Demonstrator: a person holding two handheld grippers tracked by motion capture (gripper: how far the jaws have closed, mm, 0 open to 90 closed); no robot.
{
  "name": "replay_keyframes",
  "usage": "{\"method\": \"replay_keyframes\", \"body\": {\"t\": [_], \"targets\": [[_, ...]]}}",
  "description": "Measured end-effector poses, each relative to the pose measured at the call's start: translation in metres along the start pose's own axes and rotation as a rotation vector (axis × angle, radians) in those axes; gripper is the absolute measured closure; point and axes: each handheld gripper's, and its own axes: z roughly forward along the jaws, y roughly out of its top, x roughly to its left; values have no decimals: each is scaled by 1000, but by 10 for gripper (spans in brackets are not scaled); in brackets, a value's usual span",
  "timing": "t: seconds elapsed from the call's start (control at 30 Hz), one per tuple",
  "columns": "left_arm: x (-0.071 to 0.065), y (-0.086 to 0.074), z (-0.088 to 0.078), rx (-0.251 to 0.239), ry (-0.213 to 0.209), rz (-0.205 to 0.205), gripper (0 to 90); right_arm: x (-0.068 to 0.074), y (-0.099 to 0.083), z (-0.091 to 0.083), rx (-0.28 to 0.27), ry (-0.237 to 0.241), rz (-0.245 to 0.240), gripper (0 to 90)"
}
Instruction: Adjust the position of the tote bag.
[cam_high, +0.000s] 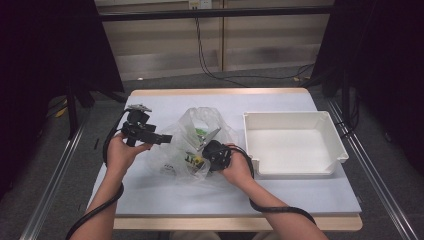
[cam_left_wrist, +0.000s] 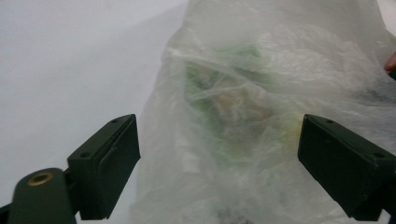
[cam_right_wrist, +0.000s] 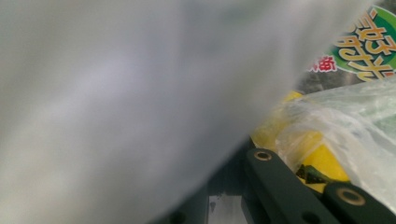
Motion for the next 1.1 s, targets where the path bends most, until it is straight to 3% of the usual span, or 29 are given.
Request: {"method": "replay_keyframes", "body": {"t": [0.1, 0.27, 0.47, 0.57, 0.63, 0.67, 0.73, 0.8, 0.83, 0.87, 0.9, 0.93, 0.97, 1.07, 1.1], "targets": [[-7, 3, 8, 14, -16, 21, 104, 0, 1, 0, -1, -1, 4, 896], [-12, 0, 21, 26, -33, 18, 96, 0, 1, 0, 1, -2, 2, 896], [-7, -7, 33, 73, -40, 6, 111, -1, 1, -2, -7, -11, 4, 896], [-5, -11, 37, 122, -26, 24, 221, -1, 1, -3, -14, -13, 4, 896], [-2, -15, 40, 174, -27, 43, 391, 0, 2, -3, -17, -13, 7, 896], [-2, -17, 42, 190, -14, 42, 433, 0, 2, -3, -19, -14, 6, 896], [0, -21, 45, 192, -25, 6, 599, -1, 1, -3, -24, -8, 10, 896], [4, -23, 45, 196, -8, -7, 699, -1, 1, -2, -27, -5, 1, 896], [2, -25, 47, 144, 4, -68, 751, 0, 0, -2, -22, -3, 9, 896], [8, -25, 43, 173, 13, -36, 793, 1, -1, -2, -21, -4, 3, 896], [8, -26, 43, 137, 30, -69, 888, 1, -1, -2, -19, 2, -2, 897], [11, -26, 41, 130, 45, -92, 890, 2, -2, -2, -13, 4, -1, 897], [17, -27, 39, 147, 47, -86, 893, 3, -3, -1, -12, 5, -5, 897], [27, -29, 37, 128, 73, -146, 900, 5, -6, -2, -8, 16, -11, 897], [33, -30, 35, 160, 78, -113, 900, 6, -6, -2, -3, 21, -7, 898]]}}
